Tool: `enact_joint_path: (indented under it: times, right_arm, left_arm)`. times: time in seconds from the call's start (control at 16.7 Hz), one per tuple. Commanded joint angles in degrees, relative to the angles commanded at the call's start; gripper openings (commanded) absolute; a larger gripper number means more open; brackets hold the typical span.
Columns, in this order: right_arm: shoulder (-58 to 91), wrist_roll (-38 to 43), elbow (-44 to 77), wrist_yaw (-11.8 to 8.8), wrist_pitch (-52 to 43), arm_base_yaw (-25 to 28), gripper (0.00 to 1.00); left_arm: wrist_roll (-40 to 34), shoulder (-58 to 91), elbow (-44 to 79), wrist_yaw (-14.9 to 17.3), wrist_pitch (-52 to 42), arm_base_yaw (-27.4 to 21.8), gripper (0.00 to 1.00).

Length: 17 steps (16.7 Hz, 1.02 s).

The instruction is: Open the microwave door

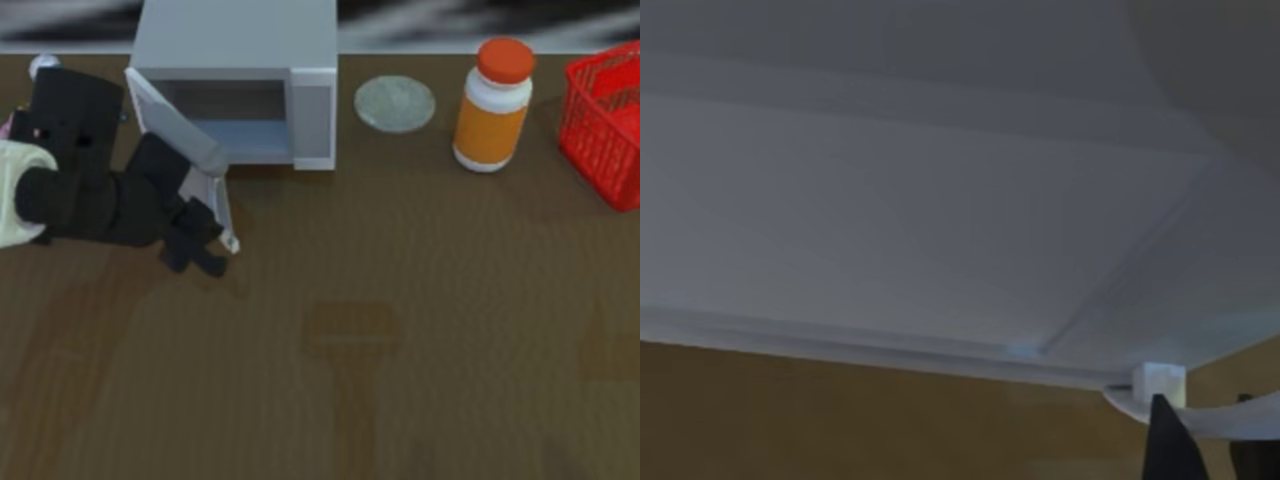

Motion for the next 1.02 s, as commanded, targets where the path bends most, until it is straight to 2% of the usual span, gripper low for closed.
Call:
enact_joint_path:
  times: [0.54, 1.02]
  right_arm:
    - [0.00, 0.00, 0.00, 0.00, 0.00, 0.00, 1.00]
    - [0.00, 0.00, 0.00, 0.00, 0.00, 0.00, 1.00]
  left_arm:
    - [5.37, -0.26, 0.18, 3.04, -2.21, 2.66, 0.00]
    - [5.38, -0.26, 0.17, 3.05, -2.21, 2.66, 0.00]
